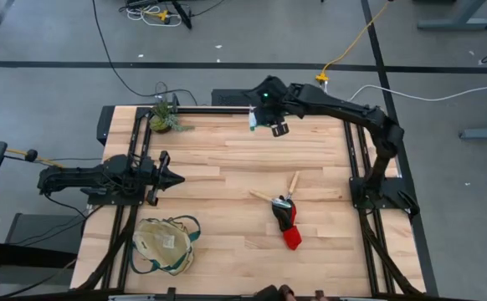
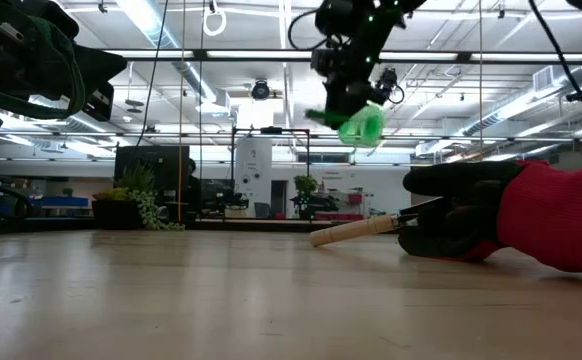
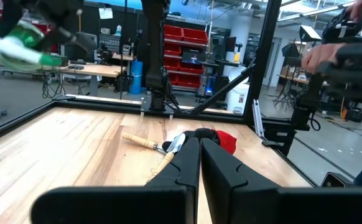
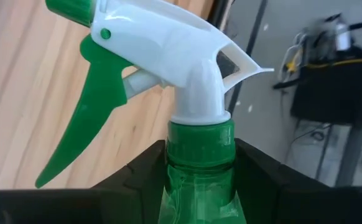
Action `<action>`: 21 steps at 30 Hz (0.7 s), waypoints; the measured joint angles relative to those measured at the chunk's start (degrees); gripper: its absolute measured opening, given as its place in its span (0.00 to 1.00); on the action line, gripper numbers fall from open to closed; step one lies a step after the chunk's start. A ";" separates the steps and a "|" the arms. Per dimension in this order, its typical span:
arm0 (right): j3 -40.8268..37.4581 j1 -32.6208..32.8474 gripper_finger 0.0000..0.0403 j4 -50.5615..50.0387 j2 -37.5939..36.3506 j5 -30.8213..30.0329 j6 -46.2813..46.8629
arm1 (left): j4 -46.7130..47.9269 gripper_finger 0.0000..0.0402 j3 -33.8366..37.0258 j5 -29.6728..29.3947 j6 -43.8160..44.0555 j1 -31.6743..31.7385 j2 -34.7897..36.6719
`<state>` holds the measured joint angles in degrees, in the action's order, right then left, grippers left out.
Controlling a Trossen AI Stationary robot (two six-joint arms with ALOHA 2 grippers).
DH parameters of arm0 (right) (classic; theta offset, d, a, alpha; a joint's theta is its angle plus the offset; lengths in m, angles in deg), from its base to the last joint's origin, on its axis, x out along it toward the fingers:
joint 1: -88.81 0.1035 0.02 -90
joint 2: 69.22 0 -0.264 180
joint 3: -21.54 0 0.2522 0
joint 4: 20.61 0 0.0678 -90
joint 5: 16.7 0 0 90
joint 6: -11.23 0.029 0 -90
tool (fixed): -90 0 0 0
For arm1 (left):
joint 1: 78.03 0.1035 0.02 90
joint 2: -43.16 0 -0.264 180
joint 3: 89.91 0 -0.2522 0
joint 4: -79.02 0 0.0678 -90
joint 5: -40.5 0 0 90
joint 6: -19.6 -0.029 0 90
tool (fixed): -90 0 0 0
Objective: Pick & Place Garden tools in Gardening bag
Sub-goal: Put the green spray bottle into the white gardening bag
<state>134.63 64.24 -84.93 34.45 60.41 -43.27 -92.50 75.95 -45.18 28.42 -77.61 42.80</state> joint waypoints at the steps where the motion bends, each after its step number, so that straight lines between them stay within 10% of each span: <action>1: 0.00 0.41 0.41 0.13 -0.63 -0.09 0.03 | 0.00 0.05 0.00 0.02 0.00 0.00 0.01; 21: 0.02 7.12 0.41 1.70 -5.17 8.66 21.57 | 0.00 0.05 0.00 0.00 0.01 -0.02 0.01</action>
<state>134.66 71.36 -83.23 29.28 69.07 -21.70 -92.50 75.94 -45.18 28.43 -77.62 42.81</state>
